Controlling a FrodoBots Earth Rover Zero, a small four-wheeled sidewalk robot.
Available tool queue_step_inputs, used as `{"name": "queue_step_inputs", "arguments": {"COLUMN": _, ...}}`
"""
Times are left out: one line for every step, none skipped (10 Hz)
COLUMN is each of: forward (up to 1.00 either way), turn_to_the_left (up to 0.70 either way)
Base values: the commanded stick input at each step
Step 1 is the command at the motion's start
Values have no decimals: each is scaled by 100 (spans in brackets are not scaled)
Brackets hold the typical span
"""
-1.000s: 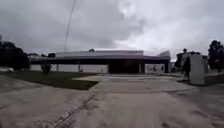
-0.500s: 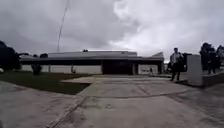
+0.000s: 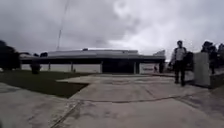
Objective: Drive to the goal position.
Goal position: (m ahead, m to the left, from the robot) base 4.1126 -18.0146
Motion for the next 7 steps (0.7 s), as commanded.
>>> {"name": "queue_step_inputs", "arguments": {"forward": 50, "turn_to_the_left": 0}}
{"name": "queue_step_inputs", "arguments": {"forward": 50, "turn_to_the_left": 0}}
{"name": "queue_step_inputs", "arguments": {"forward": 50, "turn_to_the_left": 0}}
{"name": "queue_step_inputs", "arguments": {"forward": 50, "turn_to_the_left": 0}}
{"name": "queue_step_inputs", "arguments": {"forward": 50, "turn_to_the_left": 0}}
{"name": "queue_step_inputs", "arguments": {"forward": 50, "turn_to_the_left": 0}}
{"name": "queue_step_inputs", "arguments": {"forward": 50, "turn_to_the_left": 0}}
